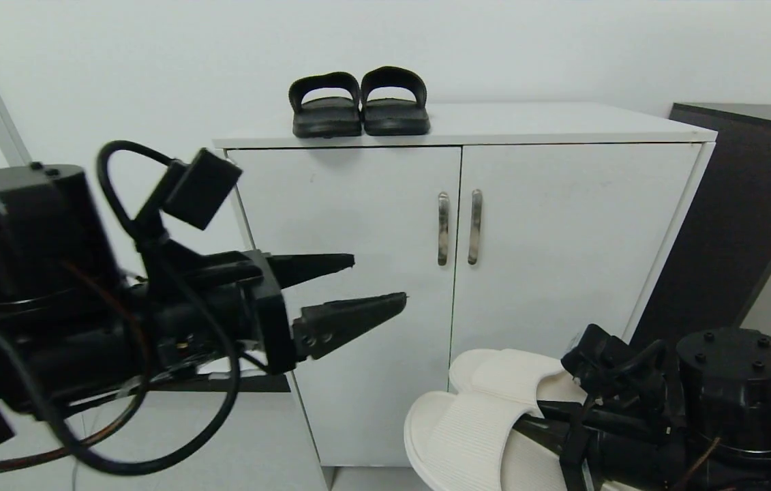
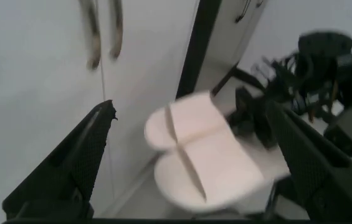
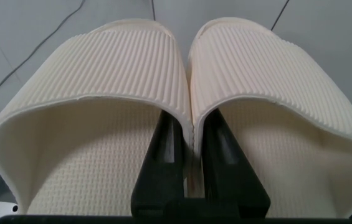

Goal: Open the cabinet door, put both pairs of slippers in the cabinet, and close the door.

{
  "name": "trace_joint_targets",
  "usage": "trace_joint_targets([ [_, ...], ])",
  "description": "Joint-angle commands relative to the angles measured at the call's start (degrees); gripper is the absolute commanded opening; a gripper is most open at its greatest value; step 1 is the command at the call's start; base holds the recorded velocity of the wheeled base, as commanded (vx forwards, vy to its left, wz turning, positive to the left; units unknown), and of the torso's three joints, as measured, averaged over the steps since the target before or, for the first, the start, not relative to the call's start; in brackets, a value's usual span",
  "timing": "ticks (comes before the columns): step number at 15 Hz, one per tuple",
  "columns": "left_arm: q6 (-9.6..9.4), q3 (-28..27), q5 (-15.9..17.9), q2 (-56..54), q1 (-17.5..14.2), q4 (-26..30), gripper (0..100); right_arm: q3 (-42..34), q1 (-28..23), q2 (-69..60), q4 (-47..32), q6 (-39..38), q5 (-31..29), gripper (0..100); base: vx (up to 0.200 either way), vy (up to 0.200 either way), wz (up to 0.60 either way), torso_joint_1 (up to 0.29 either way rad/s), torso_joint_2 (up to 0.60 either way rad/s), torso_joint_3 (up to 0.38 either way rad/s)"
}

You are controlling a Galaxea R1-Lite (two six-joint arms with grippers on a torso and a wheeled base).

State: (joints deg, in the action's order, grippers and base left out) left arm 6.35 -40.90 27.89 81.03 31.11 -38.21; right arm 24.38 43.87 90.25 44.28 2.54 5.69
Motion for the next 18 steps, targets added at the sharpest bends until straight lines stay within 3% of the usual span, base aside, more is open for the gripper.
trace_joint_targets([
  [1, 1.21, -5.2, 0.1, 10.7, 2.3, -4.2, 100, 0.0, 0.0, 0.2, 0.0, -0.1, 0.1, 0, 0.000, 0.000, 0.00, 0.000, 0.00, 0.000],
  [2, 2.26, -7.9, 0.5, 12.4, 2.5, -3.5, 100, 0.0, -0.1, 0.4, 0.0, -0.1, 0.1, 0, 0.000, 0.000, 0.00, 0.000, 0.00, 0.000],
  [5, 6.30, -16.1, 6.1, 16.5, 3.0, -0.4, 100, 0.0, -0.4, 0.6, 0.1, -0.2, 0.2, 0, 0.000, 0.000, 0.00, 0.000, 0.00, 0.000],
  [9, 6.66, -26.2, 8.7, 22.8, 3.9, 7.1, 100, 0.1, -1.5, 0.7, 0.1, -0.1, 0.3, 0, 0.000, 0.000, 0.00, 0.000, 0.00, 0.000],
  [11, 8.41, -28.9, 8.4, 25.0, 4.4, 7.0, 100, 0.2, -1.6, 0.8, 0.0, -0.1, 0.3, 0, 0.000, 0.000, 0.00, 0.000, 0.00, 0.000],
  [12, 10.79, -31.3, 8.1, 26.5, 4.9, 6.9, 100, 0.2, -1.6, 0.8, 0.0, -0.1, 0.3, 0, 0.000, 0.000, 0.00, 0.000, 0.00, 0.000],
  [13, 11.58, -33.4, 7.6, 27.6, 5.0, 6.9, 100, 0.2, -1.7, 0.9, 0.0, -0.1, 0.3, 0, 0.000, 0.000, 0.00, 0.000, 0.00, 0.000],
  [18, 12.02, -36.8, -0.7, 29.9, 6.3, 7.3, 100, 0.3, -1.8, 1.9, 0.1, 0.0, 0.2, 0, 0.000, 0.000, 0.00, 0.000, 0.00, 0.000],
])
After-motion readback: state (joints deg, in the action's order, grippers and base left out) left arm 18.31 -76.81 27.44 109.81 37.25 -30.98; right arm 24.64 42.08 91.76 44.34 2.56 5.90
